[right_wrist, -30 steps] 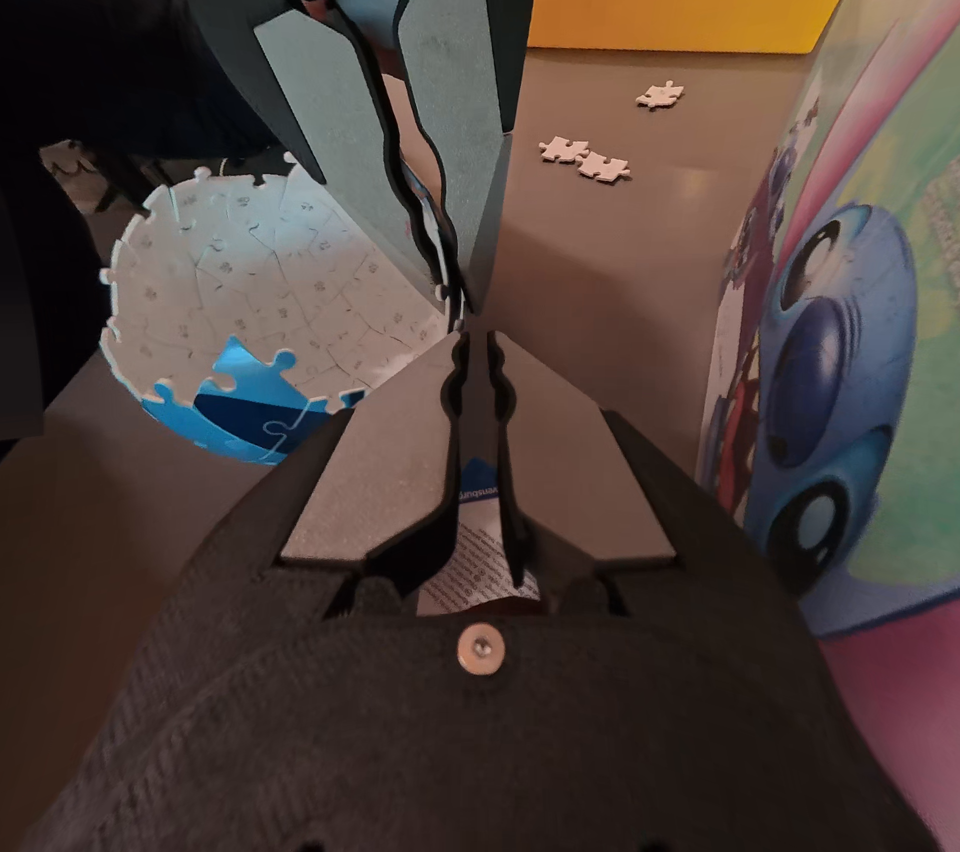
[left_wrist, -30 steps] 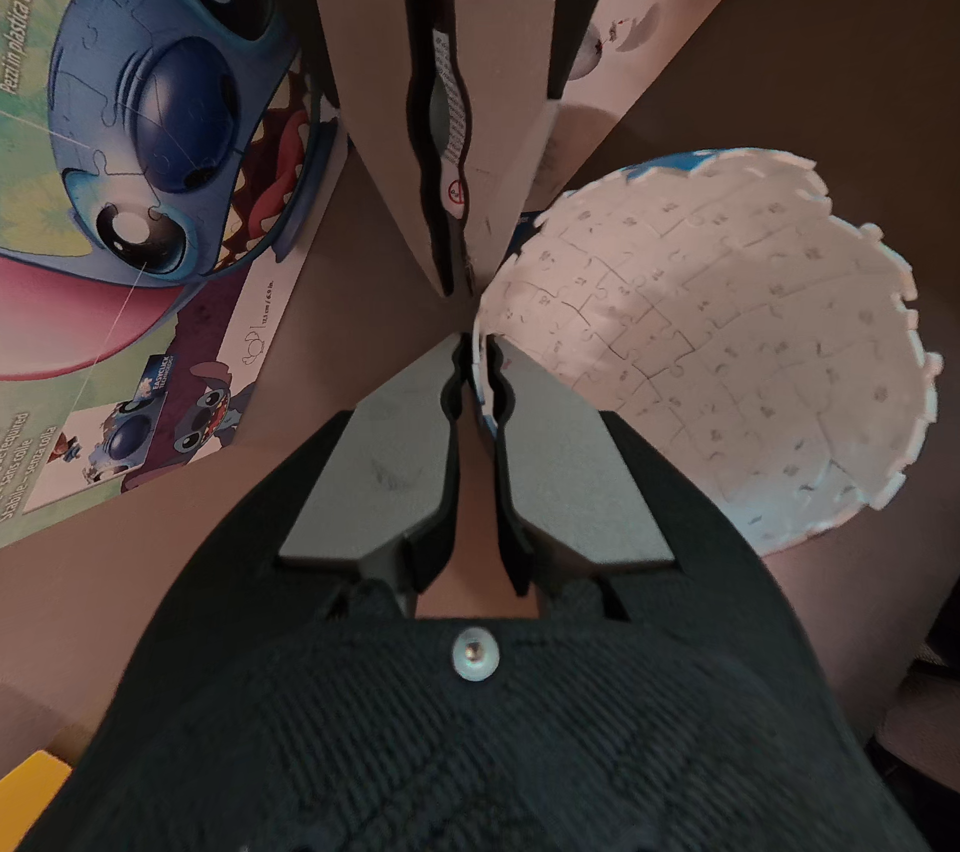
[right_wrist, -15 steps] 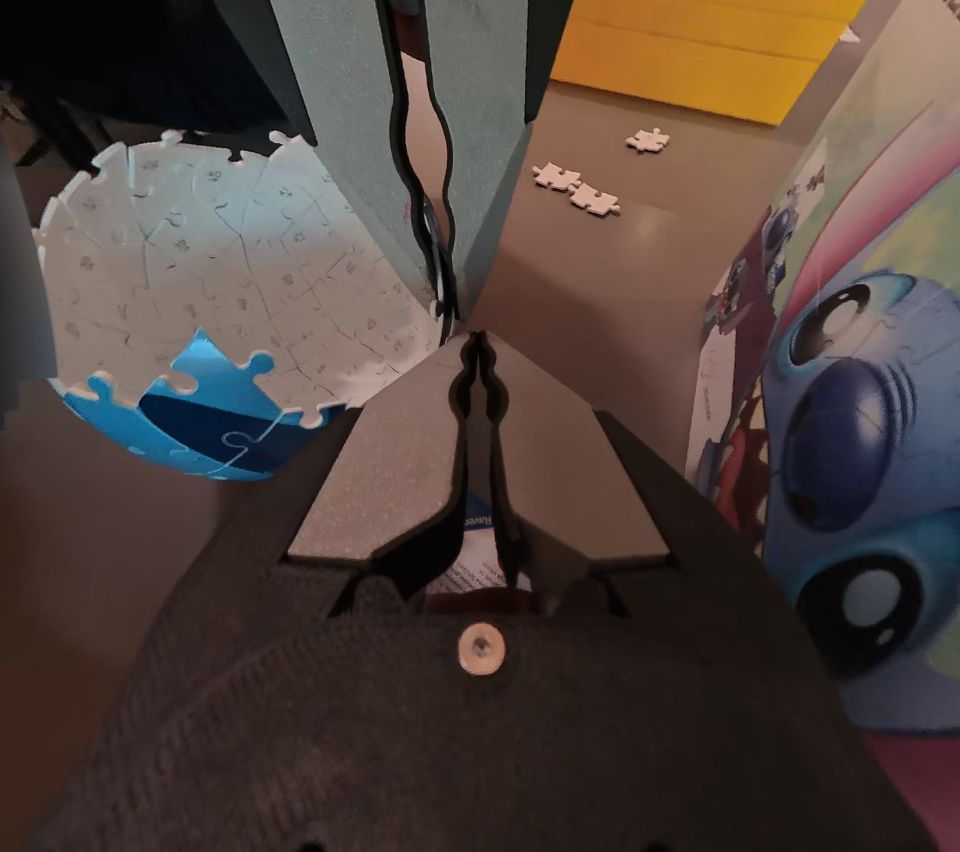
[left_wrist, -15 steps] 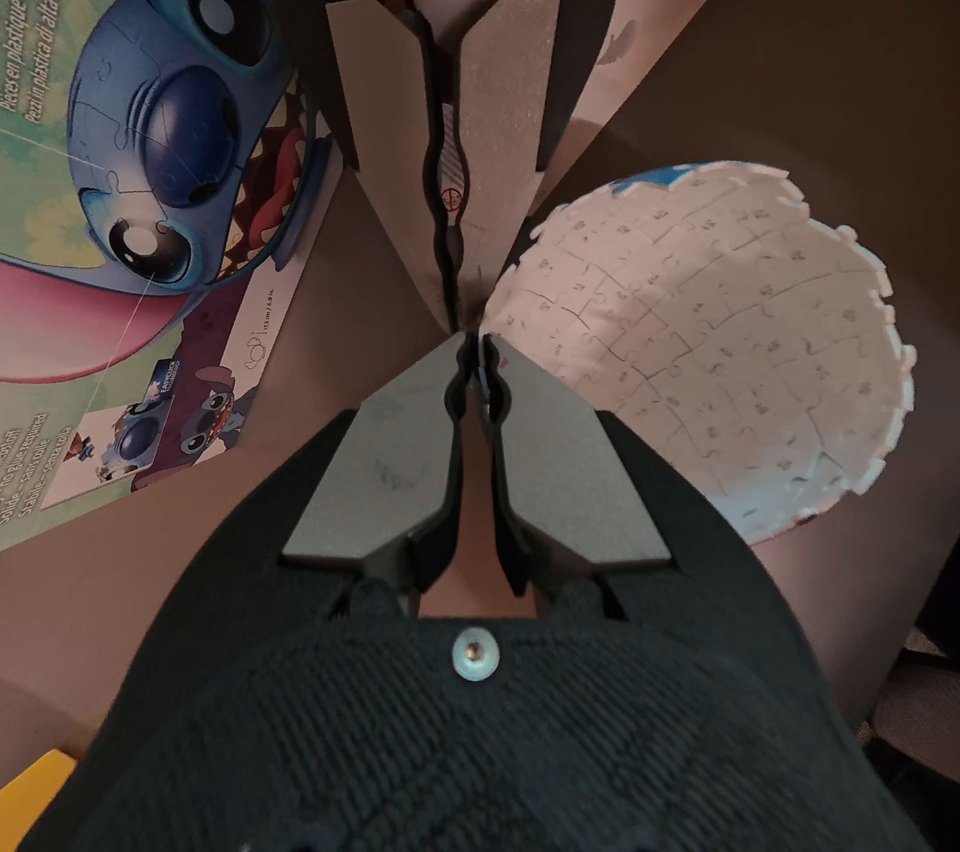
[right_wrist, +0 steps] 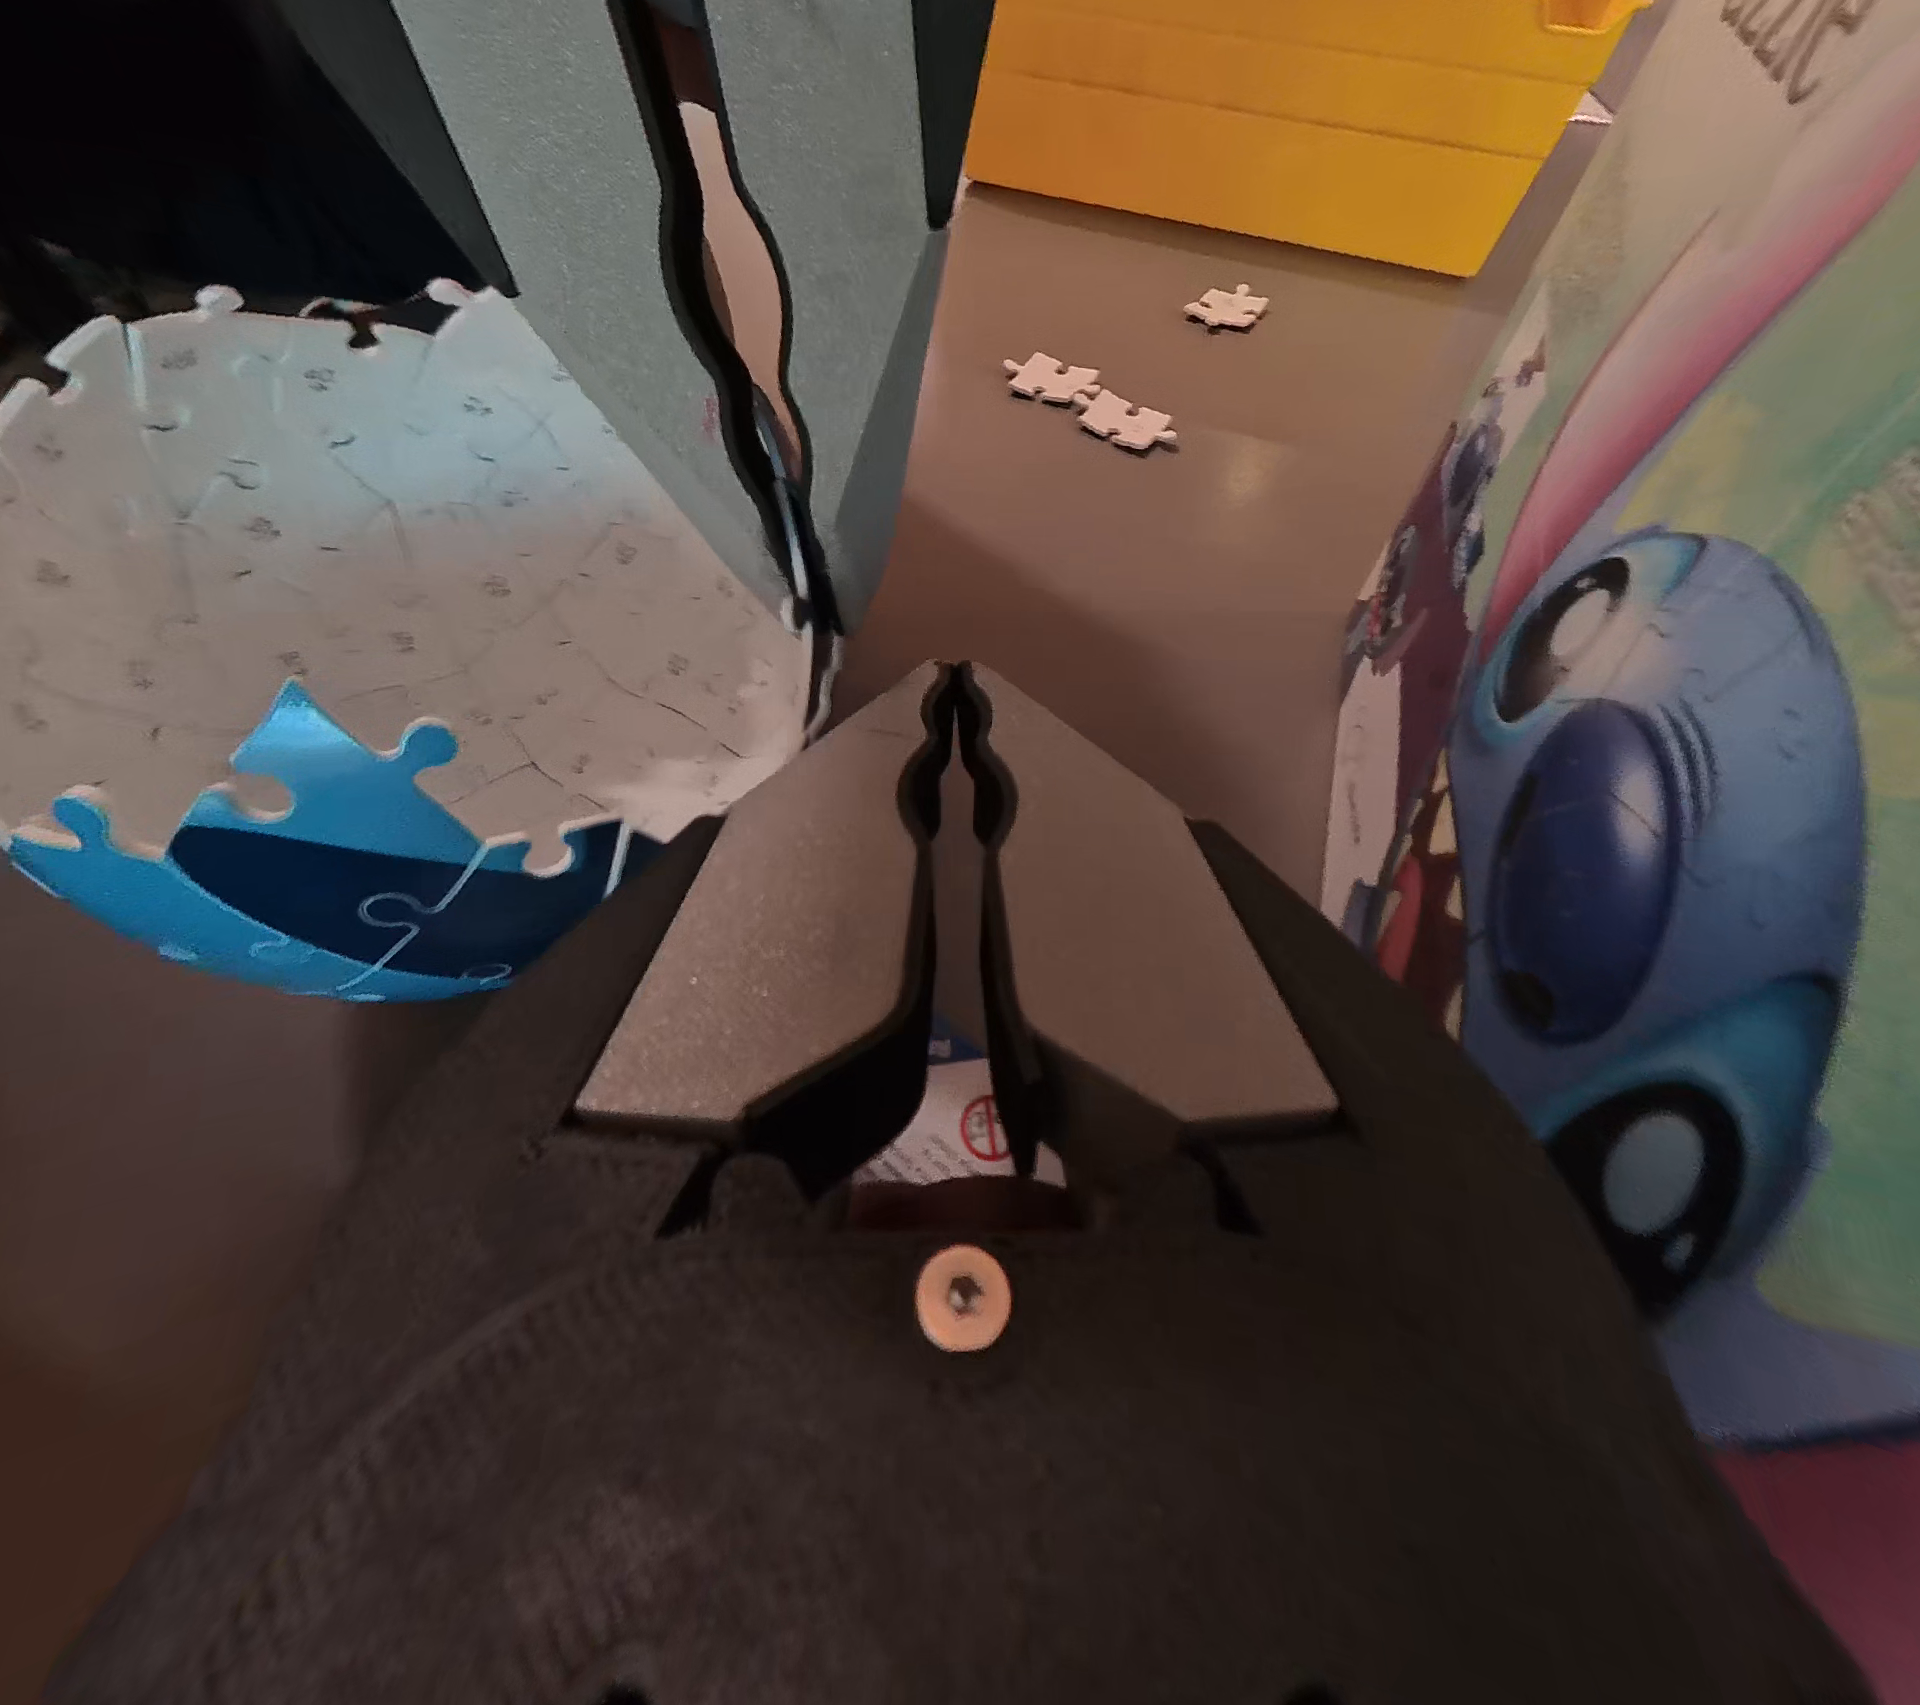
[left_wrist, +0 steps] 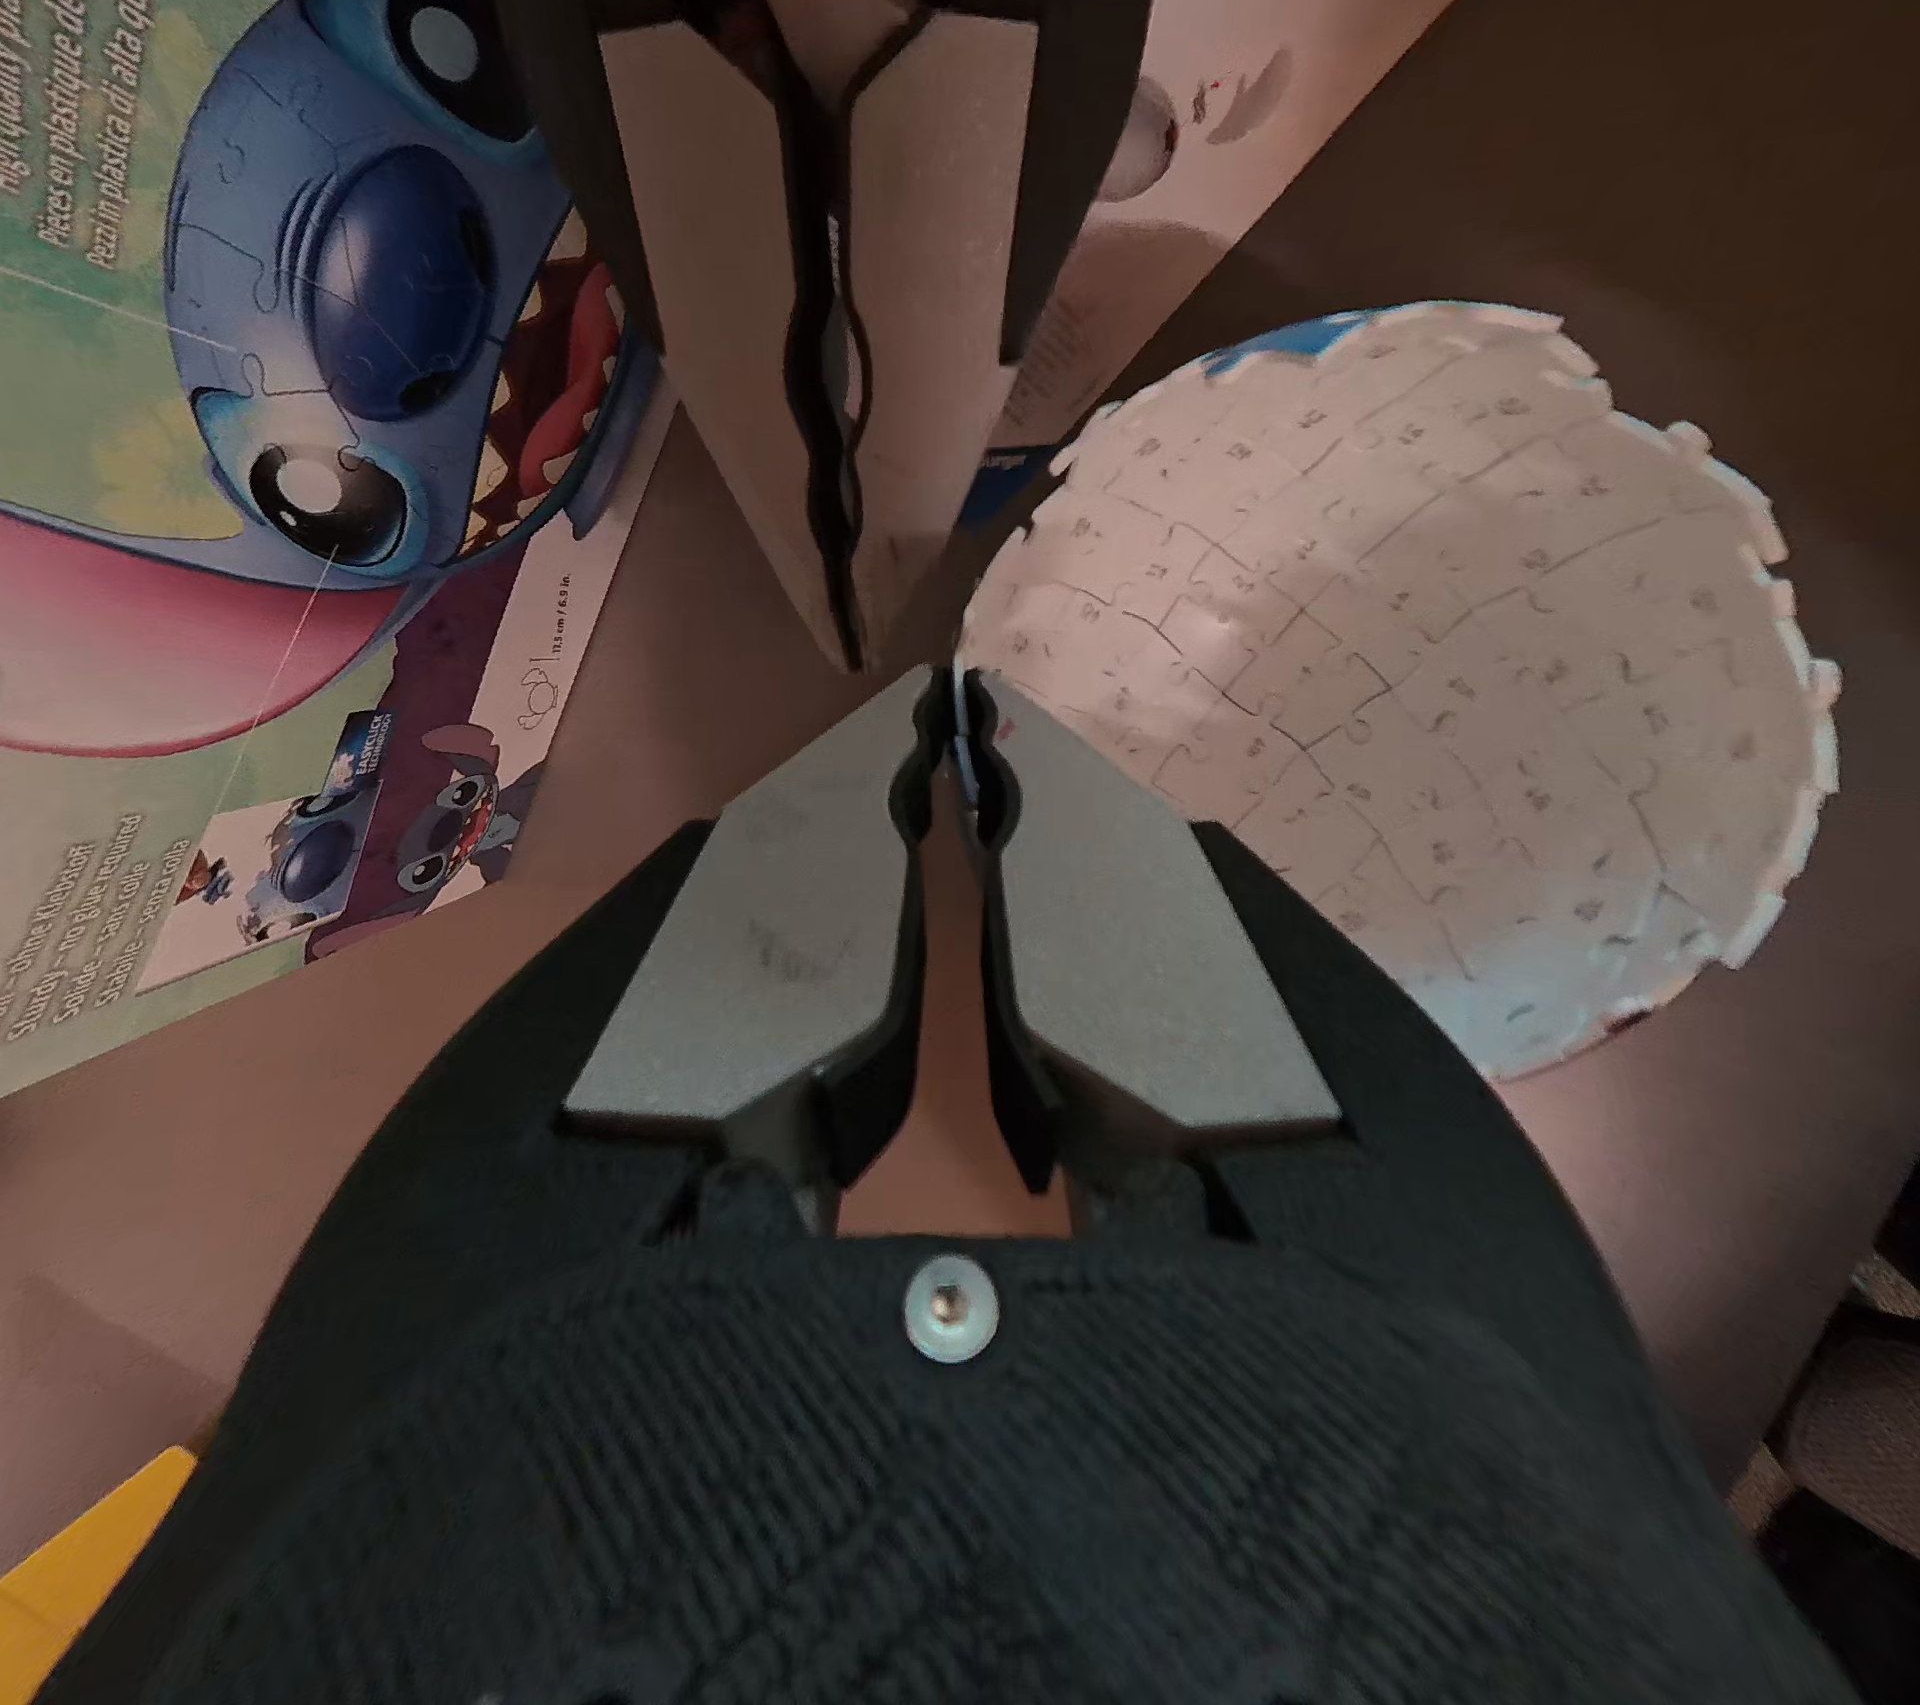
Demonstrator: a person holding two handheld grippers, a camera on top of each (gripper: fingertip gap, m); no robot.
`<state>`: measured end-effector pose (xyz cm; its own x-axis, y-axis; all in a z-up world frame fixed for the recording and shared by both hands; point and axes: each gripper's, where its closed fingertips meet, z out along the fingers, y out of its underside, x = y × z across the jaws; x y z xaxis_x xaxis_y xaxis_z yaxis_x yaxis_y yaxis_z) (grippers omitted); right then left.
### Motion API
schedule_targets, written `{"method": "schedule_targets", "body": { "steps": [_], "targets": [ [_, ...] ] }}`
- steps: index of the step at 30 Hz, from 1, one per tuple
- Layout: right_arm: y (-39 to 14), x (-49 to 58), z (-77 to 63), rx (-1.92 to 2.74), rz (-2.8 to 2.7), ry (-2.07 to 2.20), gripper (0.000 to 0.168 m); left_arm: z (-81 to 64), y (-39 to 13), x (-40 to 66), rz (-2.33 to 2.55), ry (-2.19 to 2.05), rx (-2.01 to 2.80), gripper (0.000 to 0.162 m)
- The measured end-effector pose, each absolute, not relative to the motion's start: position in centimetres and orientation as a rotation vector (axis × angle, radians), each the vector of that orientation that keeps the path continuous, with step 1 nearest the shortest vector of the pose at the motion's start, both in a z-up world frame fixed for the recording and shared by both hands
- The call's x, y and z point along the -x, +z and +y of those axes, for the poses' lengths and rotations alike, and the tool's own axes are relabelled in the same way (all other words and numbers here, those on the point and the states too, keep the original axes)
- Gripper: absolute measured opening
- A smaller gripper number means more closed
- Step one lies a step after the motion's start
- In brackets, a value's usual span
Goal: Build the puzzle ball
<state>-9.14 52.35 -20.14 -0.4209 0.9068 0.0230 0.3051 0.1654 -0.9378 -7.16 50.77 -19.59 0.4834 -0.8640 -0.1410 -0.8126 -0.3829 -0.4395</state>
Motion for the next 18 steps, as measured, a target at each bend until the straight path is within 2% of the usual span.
{"method": "schedule_targets", "body": {
  "steps": [1, 9, 14, 17, 18],
  "targets": [
    [-20.2, 9.1, 51.9, 1.136, -1.858, 1.274, 0.0, 50.8, -19.6, 7.1, 1.391, -0.156, 2.281, 0.0],
    [-19.6, 7.6, 50.1, 1.031, -1.923, 1.403, 0.0, 49.8, -19.8, 6.7, 1.45, -0.16, 2.281, 0.0],
    [-20.5, 7.6, 50.8, 1.143, -1.937, 1.37, 0.0, 49.7, -19.8, 6.7, 1.487, -0.115, 2.246, 0.0],
    [-19.8, 6.4, 50.7, 1.15, -1.945, 1.514, 0.0, 49.6, -19.6, 6.7, 1.491, -0.112, 2.233, 0.0],
    [-19.3, 5.9, 50.2, 1.111, -1.952, 1.586, 0.005, 49.6, -19.6, 6.6, 1.494, -0.115, 2.226, 0.0]
  ]
}}
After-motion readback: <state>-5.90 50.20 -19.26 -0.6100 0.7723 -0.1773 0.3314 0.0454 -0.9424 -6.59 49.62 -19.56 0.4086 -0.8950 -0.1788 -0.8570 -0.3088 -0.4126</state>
